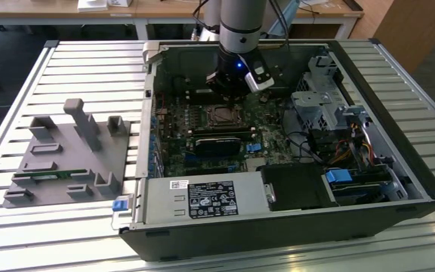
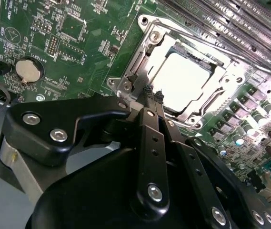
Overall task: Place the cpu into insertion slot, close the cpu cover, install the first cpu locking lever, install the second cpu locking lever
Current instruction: 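Install the second cpu locking lever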
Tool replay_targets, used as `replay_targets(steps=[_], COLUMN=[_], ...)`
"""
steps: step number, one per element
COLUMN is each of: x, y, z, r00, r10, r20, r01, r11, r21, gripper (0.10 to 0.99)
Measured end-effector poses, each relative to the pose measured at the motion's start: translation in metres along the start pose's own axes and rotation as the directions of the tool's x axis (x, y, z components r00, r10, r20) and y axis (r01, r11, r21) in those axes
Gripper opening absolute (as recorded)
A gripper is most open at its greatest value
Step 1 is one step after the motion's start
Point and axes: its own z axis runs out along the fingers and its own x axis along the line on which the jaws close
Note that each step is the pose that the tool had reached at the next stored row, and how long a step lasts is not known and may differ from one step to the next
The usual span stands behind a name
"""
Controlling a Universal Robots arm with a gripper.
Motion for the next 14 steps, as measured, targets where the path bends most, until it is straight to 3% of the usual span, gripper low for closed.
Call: replay_targets(steps=[7, 14], x=[-0.0002, -0.0004], y=[-0.0052, -0.0043], z=[-0.0021, -0.0206], r00=[1.0000, 1.0000], r10=[0.000, 0.000], r20=[-0.0001, 0.0001], r01=[0.000, 0.000], r11=[1.0000, 1.0000], r21=[0.000, 0.000], gripper=[0.106, 0.106])
